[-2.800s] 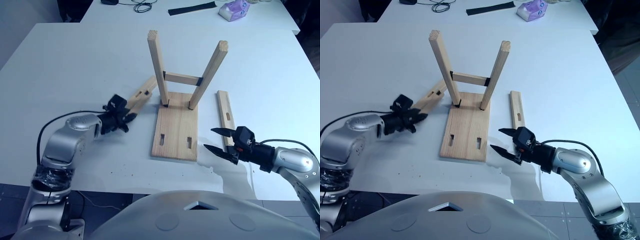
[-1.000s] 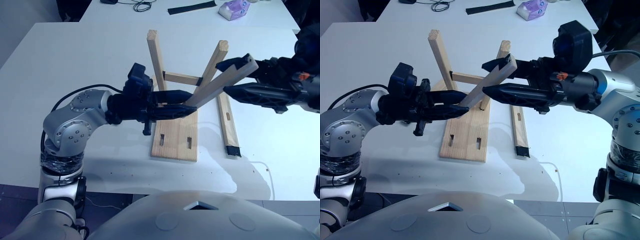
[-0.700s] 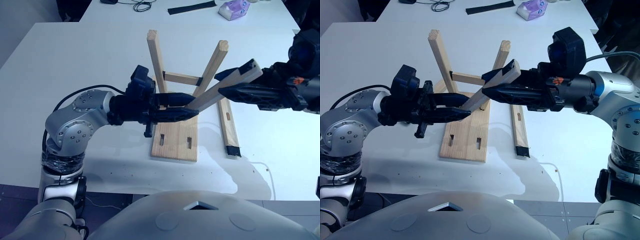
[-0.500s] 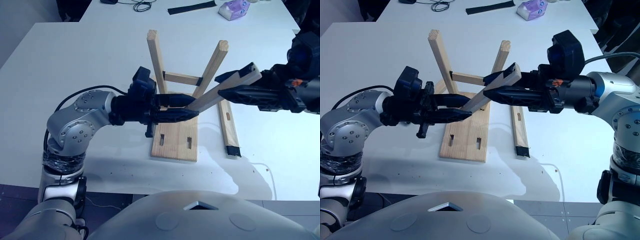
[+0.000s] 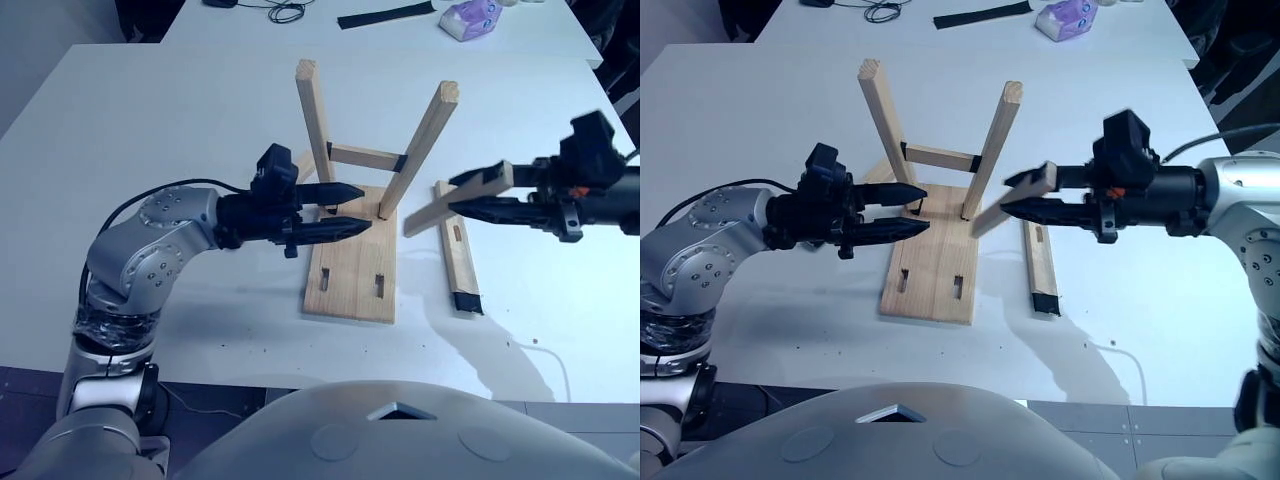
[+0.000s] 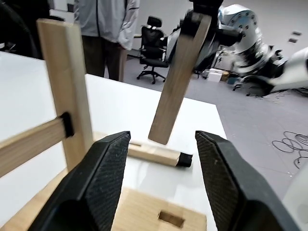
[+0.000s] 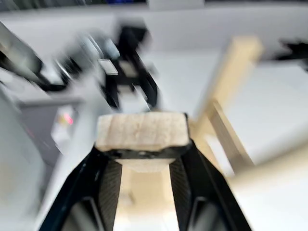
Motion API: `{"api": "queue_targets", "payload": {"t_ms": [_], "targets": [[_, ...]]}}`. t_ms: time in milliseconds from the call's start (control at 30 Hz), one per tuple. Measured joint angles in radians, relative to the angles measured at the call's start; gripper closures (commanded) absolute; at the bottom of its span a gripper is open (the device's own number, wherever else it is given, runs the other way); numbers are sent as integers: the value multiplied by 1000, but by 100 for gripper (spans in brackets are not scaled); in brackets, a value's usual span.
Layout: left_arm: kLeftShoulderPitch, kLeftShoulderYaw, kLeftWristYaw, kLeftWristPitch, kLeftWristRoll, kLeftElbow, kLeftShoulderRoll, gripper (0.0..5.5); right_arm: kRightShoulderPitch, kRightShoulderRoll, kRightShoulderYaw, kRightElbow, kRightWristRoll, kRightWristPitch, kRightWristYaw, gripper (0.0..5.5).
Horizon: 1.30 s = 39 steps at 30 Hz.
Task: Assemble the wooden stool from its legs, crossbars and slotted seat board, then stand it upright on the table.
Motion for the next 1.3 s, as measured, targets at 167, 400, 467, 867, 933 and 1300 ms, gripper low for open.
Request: {"api": "queue_targets", "payload": {"t_ms": [167, 400, 467, 867, 933, 1300], "targets": [[55, 16, 20, -29, 5, -29, -4, 299, 49, -15, 77, 139, -260, -266, 69, 420], [79, 17, 55, -37, 5, -58, -20, 299, -12, 111, 143, 286, -400, -516, 62, 420], [81, 17, 57, -37, 4, -64, -22, 299, -13, 116, 154, 311, -431, -558, 68, 420], [100, 27, 75, -48, 4, -78, -25, 299, 18, 89, 155, 416, -497, -676, 135, 420], [100, 27, 76, -48, 4, -78, -26, 299, 33, 89, 155, 417, -499, -681, 138, 420], [93, 27, 76, -48, 3, -77, -26, 299, 68, 89, 152, 400, -498, -699, 128, 420]]}}
